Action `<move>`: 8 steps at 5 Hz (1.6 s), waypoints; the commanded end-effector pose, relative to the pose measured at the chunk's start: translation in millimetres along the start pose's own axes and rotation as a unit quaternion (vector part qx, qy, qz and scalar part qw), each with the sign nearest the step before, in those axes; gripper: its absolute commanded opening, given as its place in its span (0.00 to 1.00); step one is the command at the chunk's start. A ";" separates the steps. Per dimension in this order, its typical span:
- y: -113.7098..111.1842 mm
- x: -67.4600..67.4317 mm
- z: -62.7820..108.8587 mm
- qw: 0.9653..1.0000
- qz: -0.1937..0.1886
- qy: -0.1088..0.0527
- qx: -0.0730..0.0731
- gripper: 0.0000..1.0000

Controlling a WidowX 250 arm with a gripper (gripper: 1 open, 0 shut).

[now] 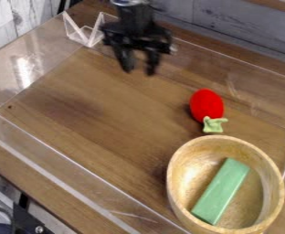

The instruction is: Remove the green block from the brown bowl and put it on the table

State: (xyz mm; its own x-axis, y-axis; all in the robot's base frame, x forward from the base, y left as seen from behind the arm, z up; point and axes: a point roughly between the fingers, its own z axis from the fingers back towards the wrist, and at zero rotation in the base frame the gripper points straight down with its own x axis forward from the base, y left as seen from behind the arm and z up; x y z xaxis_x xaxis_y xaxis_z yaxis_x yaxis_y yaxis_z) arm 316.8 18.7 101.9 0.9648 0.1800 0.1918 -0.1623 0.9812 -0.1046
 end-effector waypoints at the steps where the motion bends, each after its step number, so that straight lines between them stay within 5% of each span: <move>1: -45.6 -10.5 12.5 0.999 0.032 -0.022 -0.007 1.00; 3: -123.2 -67.3 1.1 0.999 0.053 0.002 -0.010 1.00; 4: -145.2 -85.0 -13.0 0.999 0.049 0.004 -0.017 1.00; 6: -144.2 -105.1 -29.3 0.998 0.056 0.014 -0.021 1.00; 8: -131.8 -115.9 -10.0 0.998 0.065 0.009 -0.013 1.00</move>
State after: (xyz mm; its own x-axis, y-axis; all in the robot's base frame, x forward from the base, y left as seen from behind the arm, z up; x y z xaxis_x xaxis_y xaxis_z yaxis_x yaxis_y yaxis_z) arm 224.7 -130.0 72.6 0.9438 0.3049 0.1273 -0.2896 0.9489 -0.1256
